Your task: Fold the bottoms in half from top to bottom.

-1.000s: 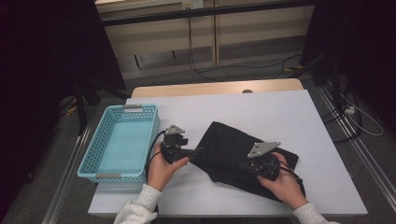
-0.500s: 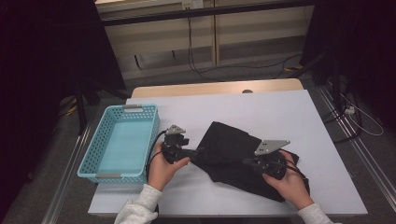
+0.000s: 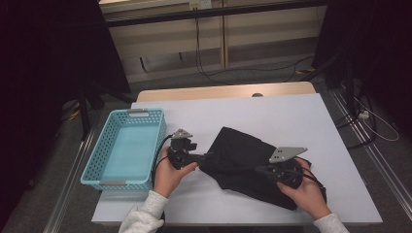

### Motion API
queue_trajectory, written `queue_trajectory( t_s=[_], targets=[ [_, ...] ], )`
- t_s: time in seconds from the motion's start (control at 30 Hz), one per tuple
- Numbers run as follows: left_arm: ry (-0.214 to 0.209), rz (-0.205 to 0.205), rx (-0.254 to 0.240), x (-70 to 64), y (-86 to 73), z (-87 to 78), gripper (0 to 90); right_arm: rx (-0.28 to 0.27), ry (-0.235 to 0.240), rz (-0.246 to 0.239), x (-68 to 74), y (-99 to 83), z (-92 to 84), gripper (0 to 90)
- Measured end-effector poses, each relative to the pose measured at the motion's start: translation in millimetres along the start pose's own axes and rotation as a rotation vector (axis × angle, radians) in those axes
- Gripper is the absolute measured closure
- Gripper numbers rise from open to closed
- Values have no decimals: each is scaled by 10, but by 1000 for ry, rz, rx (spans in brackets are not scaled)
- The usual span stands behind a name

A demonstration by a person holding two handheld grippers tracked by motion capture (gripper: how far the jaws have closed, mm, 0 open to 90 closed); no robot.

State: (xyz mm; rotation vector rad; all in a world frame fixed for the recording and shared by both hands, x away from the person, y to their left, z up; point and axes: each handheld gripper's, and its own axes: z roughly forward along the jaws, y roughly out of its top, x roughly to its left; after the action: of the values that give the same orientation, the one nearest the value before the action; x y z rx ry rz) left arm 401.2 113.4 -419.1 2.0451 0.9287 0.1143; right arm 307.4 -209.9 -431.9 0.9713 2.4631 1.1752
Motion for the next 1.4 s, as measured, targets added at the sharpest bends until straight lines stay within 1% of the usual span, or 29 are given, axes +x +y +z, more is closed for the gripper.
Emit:
queue_trajectory(
  t_s=[0.07, 0.1, 0.13, 0.2, 0.3, 0.4, 0.43, 0.6, 0.67, 0.73, 0.83, 0.97, 1.23, 1.27, 1.4],
  targets=[
    [-6, 3, 2, -7, -1, 16, 194, 0, 4, -6, 15, -8, -11, 888],
    [-10, 8, 12, -7, -4, 23, 191, 2, 6, -8, 20, -13, -15, 888],
    [-11, 6, 16, -10, -9, 31, 185, 3, 8, -9, 23, -17, -18, 888],
    [-9, 15, 18, -9, -10, 43, 182, 5, 8, -14, 25, -25, -27, 888],
    [-16, 17, 22, -4, -5, 45, 178, 7, 16, 1, 10, -51, -29, 888],
    [-14, 12, 22, -5, -9, 49, 176, 2, 12, -1, 12, -50, -53, 888],
    [-15, 15, 29, -8, -10, 47, 174, -1, 9, 0, 16, -47, -62, 888],
    [-13, 22, 34, -18, -17, 76, 174, 1, 9, -6, 35, -44, -85, 888],
    [-17, 20, 38, -15, -18, 83, 172, -7, 11, -5, 36, -38, -107, 888],
    [-12, 18, 38, -12, -19, 80, 171, -10, 12, 1, 31, -45, -120, 888],
    [-11, 11, 33, -6, -16, 63, 171, 2, 14, 9, 34, -71, -124, 888],
    [-14, 8, 25, -7, -7, 48, 171, 2, 14, 10, 55, -90, -159, 888],
    [-20, 4, 38, 12, -12, 78, 173, 11, 17, 24, 26, -129, -189, 887],
    [-20, 0, 35, 7, -11, 81, 173, 10, 17, 25, 27, -130, -199, 887],
    [-22, 5, 36, -1, 1, 95, 173, 0, 15, 30, 28, -144, -245, 887]
  ],
)
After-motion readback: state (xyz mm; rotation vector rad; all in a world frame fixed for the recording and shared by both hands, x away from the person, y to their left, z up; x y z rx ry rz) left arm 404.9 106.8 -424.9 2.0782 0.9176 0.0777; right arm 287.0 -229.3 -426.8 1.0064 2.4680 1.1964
